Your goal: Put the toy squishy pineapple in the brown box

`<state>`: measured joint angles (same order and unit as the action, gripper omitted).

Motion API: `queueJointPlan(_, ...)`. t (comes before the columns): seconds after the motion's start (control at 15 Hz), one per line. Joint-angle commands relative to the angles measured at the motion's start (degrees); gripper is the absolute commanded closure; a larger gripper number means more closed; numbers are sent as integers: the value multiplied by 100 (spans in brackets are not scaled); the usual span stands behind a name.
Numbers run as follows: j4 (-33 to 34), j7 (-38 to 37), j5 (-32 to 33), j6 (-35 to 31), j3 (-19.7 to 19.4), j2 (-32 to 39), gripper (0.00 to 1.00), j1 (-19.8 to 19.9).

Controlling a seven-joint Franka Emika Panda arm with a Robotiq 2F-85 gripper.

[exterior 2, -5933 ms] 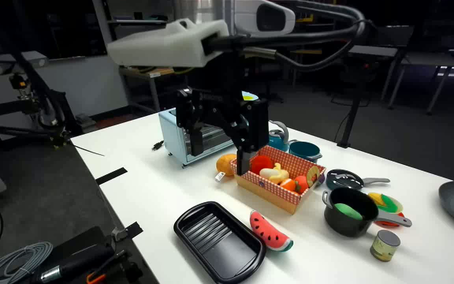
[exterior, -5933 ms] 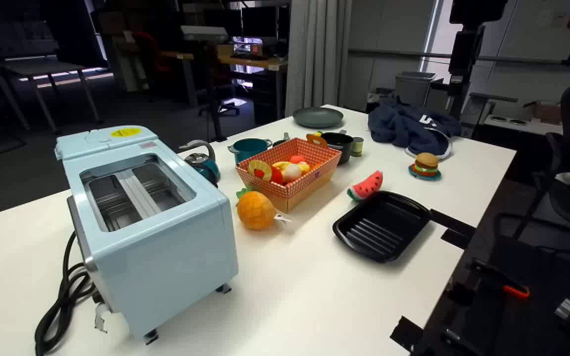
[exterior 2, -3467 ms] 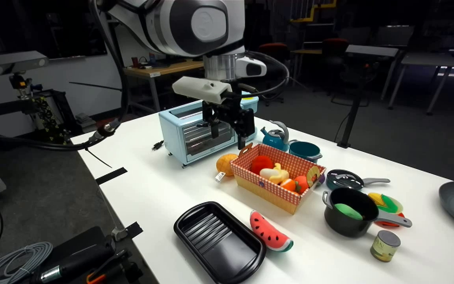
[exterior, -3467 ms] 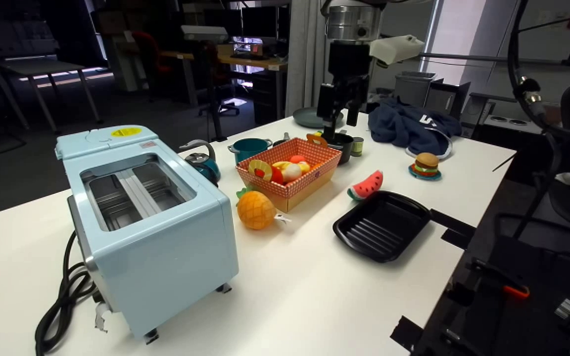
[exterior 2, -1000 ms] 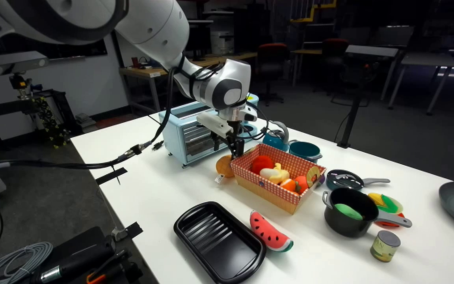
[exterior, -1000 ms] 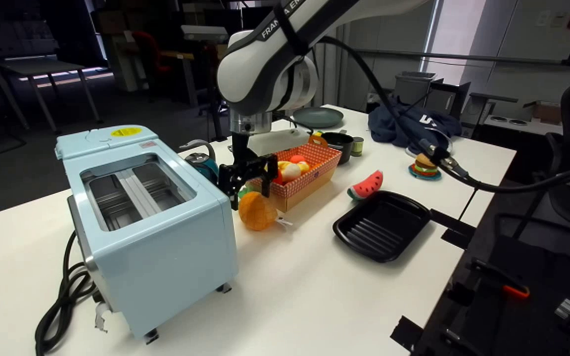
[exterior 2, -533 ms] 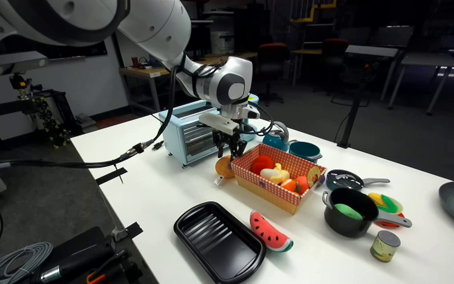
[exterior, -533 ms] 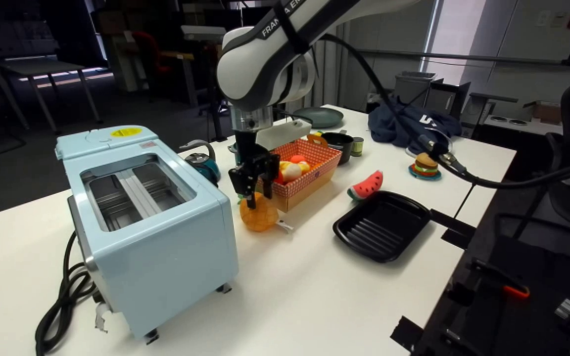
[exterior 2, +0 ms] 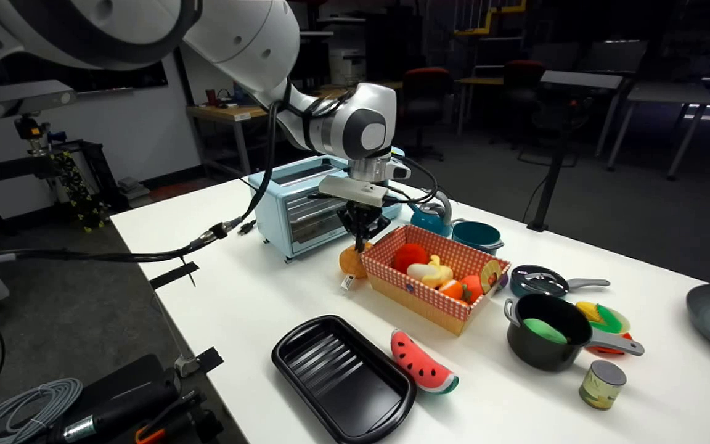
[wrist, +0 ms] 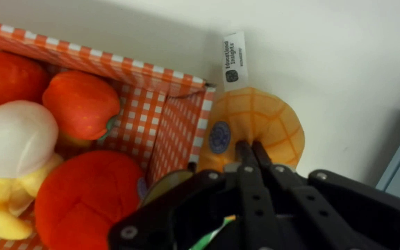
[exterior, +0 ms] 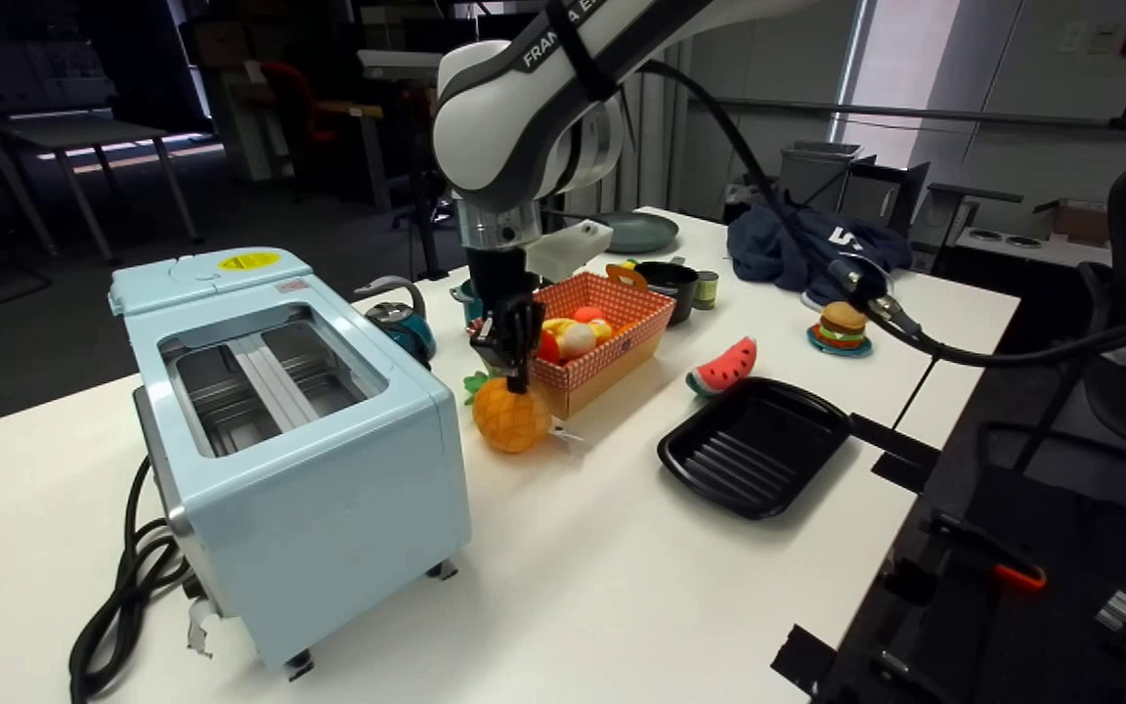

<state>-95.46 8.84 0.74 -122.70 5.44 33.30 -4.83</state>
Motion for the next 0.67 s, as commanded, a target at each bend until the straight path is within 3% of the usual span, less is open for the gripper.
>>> queueJointPlan(0.0, 94, 334, 37, 56, 57, -179, 99, 68)
queueJointPlan(0.6, 721, 583, -261, -202, 128, -684, 99, 178)
